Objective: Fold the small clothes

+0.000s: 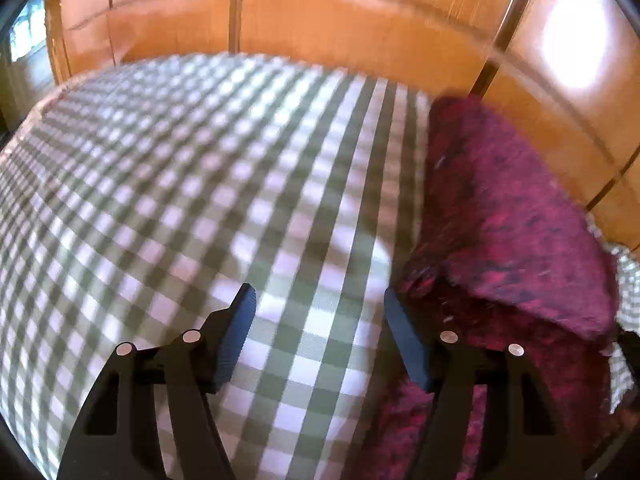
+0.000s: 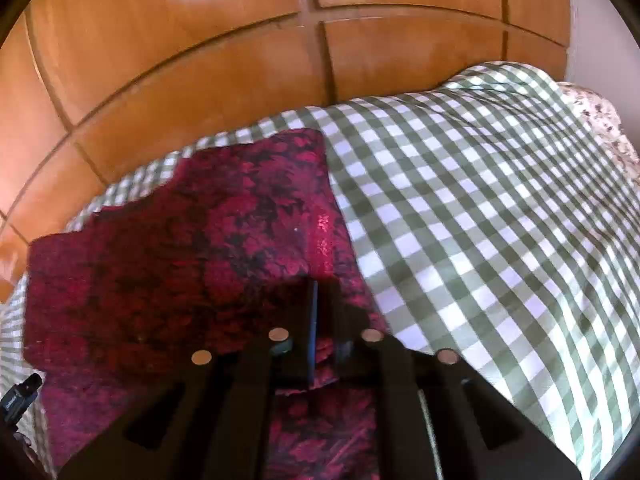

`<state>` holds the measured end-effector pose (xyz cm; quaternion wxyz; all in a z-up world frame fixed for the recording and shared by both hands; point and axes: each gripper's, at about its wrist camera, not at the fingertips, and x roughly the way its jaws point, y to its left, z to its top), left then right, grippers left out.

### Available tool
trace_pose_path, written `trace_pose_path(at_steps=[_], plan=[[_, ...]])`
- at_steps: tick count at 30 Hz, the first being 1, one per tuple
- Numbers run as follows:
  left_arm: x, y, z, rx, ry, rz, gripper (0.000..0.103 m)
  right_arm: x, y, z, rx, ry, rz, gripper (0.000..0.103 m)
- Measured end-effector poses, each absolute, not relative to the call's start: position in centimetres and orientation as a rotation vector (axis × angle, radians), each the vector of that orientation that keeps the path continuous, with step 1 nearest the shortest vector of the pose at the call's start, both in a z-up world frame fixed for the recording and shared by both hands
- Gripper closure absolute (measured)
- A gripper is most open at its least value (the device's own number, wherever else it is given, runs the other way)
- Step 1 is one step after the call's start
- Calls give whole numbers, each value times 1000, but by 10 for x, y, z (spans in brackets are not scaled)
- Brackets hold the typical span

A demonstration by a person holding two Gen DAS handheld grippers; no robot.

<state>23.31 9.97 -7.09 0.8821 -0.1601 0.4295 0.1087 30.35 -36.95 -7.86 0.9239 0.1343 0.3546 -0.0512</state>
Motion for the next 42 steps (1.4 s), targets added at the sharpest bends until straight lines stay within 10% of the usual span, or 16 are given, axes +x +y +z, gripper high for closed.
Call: trace_pose_path(at_steps=[2, 21, 35, 37, 39, 42], plan=[[224, 101, -51, -329, 810, 194, 37, 291, -377, -68, 315, 702, -86, 67], [258, 59, -44, -344, 822, -175, 36, 315, -291, -76, 142, 699, 85, 25], [380, 125, -78, -792, 999, -233, 31, 314, -281, -81, 119, 660, 81, 14], [387, 121, -84, -833, 988, -260, 44, 313, -280, -81, 114, 657, 84, 12], [385, 112, -79, -770, 958, -251, 78, 313, -279, -81, 108, 658, 81, 11], [365, 109, -65, -706, 855, -231, 84, 313, -275, -75, 89, 657, 85, 11]])
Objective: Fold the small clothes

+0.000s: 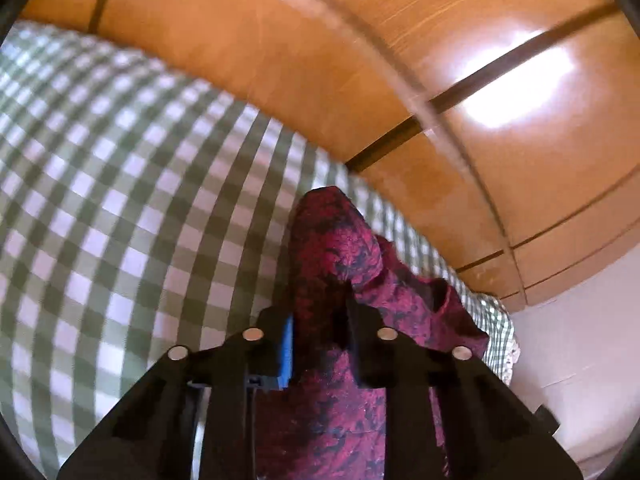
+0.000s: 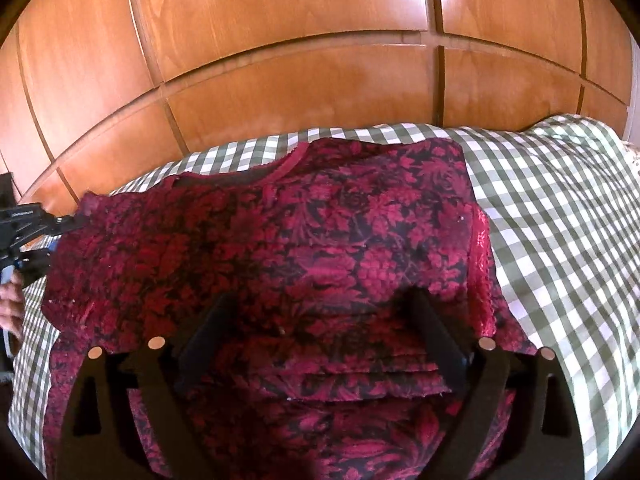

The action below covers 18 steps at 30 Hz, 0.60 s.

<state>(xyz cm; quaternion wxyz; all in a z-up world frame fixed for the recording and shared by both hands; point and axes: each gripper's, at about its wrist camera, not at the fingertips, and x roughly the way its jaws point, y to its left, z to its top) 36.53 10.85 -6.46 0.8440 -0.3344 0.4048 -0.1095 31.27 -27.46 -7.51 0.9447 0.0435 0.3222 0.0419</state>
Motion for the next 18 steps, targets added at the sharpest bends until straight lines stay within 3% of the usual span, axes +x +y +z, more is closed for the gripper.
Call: trace_pose_path(at_steps=[5, 6, 7, 8, 14, 18], plan=[[360, 104, -85, -538, 912, -50, 82, 324, -253, -79, -6, 666, 92, 8], [361, 102, -86, -496, 918, -18, 77, 329, -248, -83, -28, 674, 80, 7], [360, 97, -83, -441, 913, 30, 59, 333, -246, -86, -39, 678, 69, 6], [357, 92, -76, -383, 893, 89, 52, 336, -247, -87, -32, 682, 67, 5], [307, 49, -26, -201, 671, 21, 52, 338, -251, -89, -10, 680, 72, 4], [314, 14, -47, -124, 764, -64, 52, 337, -251, -90, -13, 677, 72, 3]])
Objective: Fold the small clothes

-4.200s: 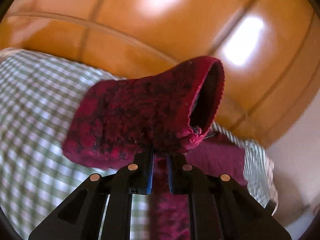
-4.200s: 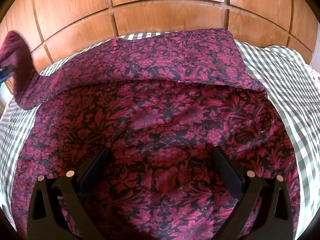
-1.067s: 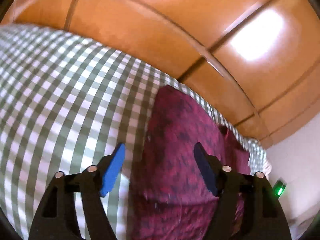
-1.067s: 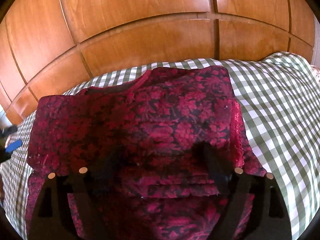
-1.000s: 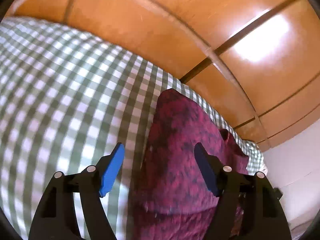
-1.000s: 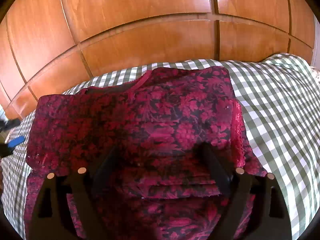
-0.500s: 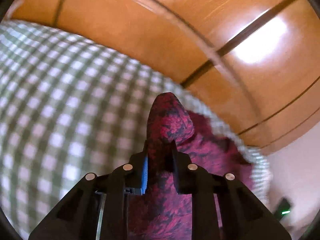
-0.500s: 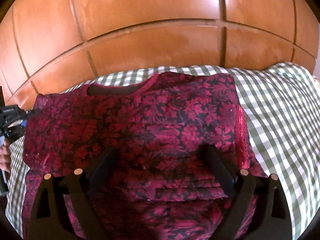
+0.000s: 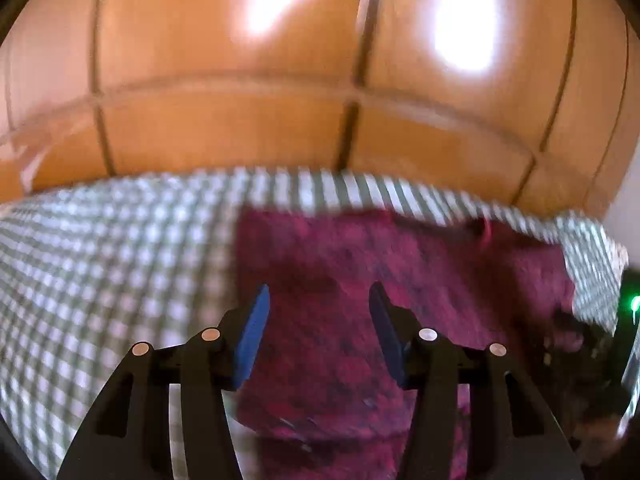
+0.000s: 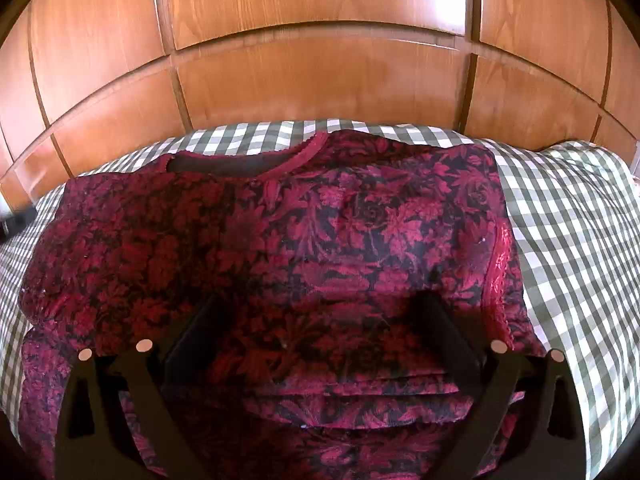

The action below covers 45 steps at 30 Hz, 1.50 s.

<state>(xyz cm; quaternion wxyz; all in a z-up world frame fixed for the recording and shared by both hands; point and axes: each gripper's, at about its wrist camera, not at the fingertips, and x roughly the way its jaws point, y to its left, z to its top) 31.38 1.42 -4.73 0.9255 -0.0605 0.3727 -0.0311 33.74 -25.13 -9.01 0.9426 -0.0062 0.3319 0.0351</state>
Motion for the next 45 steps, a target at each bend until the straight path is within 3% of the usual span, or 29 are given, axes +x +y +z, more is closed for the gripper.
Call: trace_pose_path(at_steps=[4, 10, 12, 14, 24, 34, 45], plan=[[331, 11, -76, -109, 833, -18, 51, 338, -249, -91, -20, 675, 71, 3], [324, 11, -56, -175, 837, 19, 51, 334, -250, -89, -11, 667, 72, 2], [304, 9, -45, -165, 815, 31, 35, 331, -250, -87, -7, 662, 69, 2], [284, 10, -36, -174, 784, 44, 31, 326, -249, -82, -6, 662, 65, 2], [207, 12, -23, -151, 748, 28, 31, 266, -264, -72, 83, 700, 98, 2], [152, 12, -39, -118, 786, 2, 31, 212, -261, -112, 30, 918, 133, 2], [115, 21, -62, -129, 856, -28, 31, 170, -258, -124, 1, 905, 150, 2]])
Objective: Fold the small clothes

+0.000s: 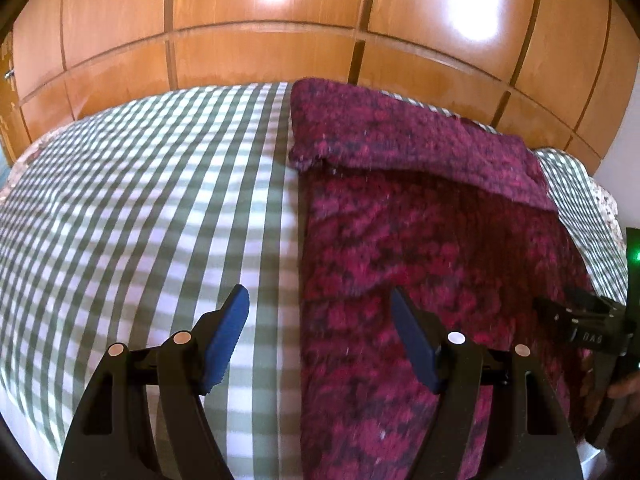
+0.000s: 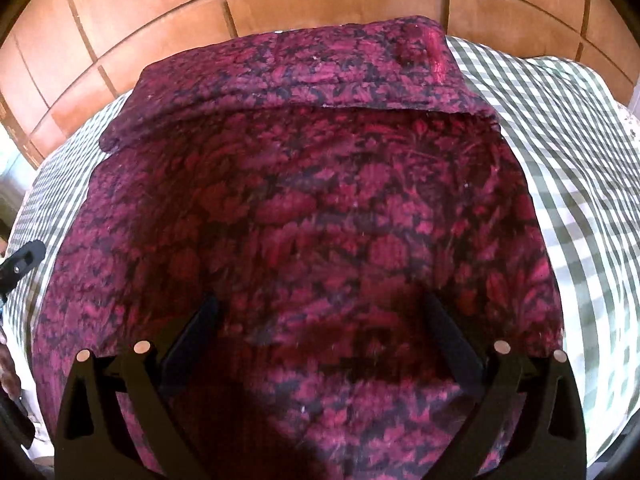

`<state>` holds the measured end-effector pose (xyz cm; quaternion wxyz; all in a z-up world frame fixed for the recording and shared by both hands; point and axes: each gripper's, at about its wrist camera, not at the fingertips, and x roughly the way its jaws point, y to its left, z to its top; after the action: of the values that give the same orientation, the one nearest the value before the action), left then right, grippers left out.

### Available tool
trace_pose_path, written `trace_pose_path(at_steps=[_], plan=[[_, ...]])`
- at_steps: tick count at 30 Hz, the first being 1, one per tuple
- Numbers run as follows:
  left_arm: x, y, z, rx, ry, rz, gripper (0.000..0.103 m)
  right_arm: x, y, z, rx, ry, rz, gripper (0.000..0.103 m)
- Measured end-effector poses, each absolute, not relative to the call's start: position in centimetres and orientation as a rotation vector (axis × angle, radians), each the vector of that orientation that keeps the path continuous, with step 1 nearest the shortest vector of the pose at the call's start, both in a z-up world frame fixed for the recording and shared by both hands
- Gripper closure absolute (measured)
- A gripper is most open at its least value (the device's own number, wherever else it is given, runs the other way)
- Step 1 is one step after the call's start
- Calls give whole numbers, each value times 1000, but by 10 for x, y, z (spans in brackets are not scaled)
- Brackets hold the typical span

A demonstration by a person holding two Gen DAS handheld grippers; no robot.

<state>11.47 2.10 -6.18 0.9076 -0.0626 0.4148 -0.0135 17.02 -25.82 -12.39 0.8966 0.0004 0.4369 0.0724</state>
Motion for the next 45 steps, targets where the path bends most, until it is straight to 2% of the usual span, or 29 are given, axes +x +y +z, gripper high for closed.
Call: trace_pose_path(at_steps=[8, 15, 19, 21, 22, 24, 25, 26, 27, 29, 38, 45], plan=[[87, 27, -86, -119, 1000, -187, 31, 140, -265, -119, 0, 859, 192, 2], [51, 39, -88, -167, 1056, -340, 31, 104, -329, -94, 148, 815, 130, 2], [35, 39, -89, -199, 1095, -412, 32, 80, -362, -105, 162, 886, 75, 3], [29, 37, -91, -216, 1126, -452, 46, 69, -367, -115, 159, 935, 76, 10], [26, 34, -93, -217, 1151, -479, 50, 64, -367, -123, 154, 970, 90, 14], [23, 29, -95, -207, 1168, -485, 56, 55, -363, -132, 131, 1001, 105, 28], [21, 25, -97, -199, 1180, -494, 63, 49, -359, -134, 120, 997, 119, 33], [22, 23, -98, -192, 1183, -492, 70, 46, -355, -133, 131, 997, 146, 48], [22, 23, -97, -184, 1179, -488, 82, 45, -354, -132, 142, 1000, 163, 66], [21, 27, -88, -202, 1149, -508, 86, 46, -347, -124, 145, 998, 196, 78], [49, 52, -44, -450, 956, -616, 90, 83, -352, -56, 431, 769, 395, 82], [126, 59, -37, -611, 887, -548, 91, 166, -363, -46, 537, 738, 301, 83]])
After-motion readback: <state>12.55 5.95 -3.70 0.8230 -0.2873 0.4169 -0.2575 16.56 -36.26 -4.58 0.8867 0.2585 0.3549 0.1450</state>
